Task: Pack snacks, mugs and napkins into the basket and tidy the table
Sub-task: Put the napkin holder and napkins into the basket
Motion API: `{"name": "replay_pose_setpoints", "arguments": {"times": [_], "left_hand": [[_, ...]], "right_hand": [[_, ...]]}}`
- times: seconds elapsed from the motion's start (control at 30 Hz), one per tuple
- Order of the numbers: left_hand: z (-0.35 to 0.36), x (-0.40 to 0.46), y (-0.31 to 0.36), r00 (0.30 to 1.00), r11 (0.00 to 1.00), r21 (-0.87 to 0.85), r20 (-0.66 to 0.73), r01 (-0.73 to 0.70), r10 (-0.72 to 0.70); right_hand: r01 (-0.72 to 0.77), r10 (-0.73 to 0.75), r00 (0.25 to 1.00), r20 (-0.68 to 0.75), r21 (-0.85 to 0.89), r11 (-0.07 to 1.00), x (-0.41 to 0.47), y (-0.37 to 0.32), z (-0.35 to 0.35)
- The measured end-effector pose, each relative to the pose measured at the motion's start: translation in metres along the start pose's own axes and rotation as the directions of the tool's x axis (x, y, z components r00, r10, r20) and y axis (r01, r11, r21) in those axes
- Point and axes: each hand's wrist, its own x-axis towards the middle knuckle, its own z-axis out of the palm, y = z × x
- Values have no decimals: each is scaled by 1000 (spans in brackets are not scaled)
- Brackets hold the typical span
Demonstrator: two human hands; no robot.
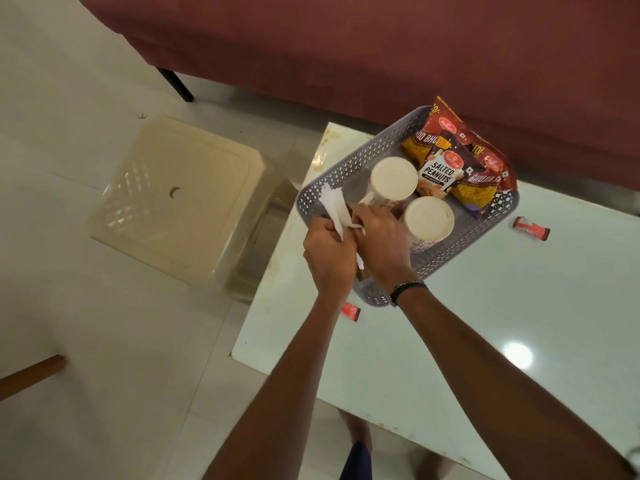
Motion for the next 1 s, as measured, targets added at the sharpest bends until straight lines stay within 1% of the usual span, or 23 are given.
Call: {"name": "replay_pose_setpoints", "arguments": {"times": [0.17,0.3,0.4,0.53,0.63,0.7,0.73,0.77,0.8,0.83,0.87,0.9,0.93,0.97,1.0], "left_hand": [[1,-4,-2,995,994,-50,3,95,-95],[5,-4,-3,991,991,-17,30,134,-134],[8,-4,-4,987,987,-30,29,160,-159],[6,-6,-3,984,983,-58,50,171,-169],[3,-8,-2,990,989,-47,27,137,-136],[0,-8,0,994,993,-47,-26,109,-111],[-1,-6,0,993,993,-61,-64,98,-102],[-1,-4,-2,990,992,-87,-103,87,-96],[-2,-2,-4,985,989,-119,-137,85,-101],[-2,1,-7,979,986,-138,-166,94,-116],[-2,2,-10,973,981,-142,-171,130,-154],[-3,2,-11,964,967,-152,-141,204,-226],[-4,2,-12,941,934,-172,-70,315,-330],[-3,2,-12,902,884,-188,21,427,-431],[-2,2,-12,853,830,-197,116,522,-509]], "right_hand": [[88,-88,996,5,-78,993,-10,8,6],[69,-65,997,35,-136,988,-13,15,7],[112,-106,993,47,-141,984,-10,18,9],[190,-188,982,27,-143,971,-14,22,3],[214,-214,977,16,-78,974,-16,29,-10],[224,-228,971,-72,-52,973,-8,39,-29],[194,-198,970,-141,-40,980,1,48,-40],[128,-130,967,-220,-26,991,13,60,-53],[30,-31,958,-285,-9,1000,27,77,-64],[-90,90,944,-317,16,996,43,96,-74],[-213,221,927,-304,57,975,58,114,-85],[-332,350,904,-247,112,937,72,135,-92],[-440,466,870,-163,170,882,84,153,-98],[-539,560,827,-47,215,815,95,168,-103],[-609,607,789,92,240,756,103,179,-105]]}}
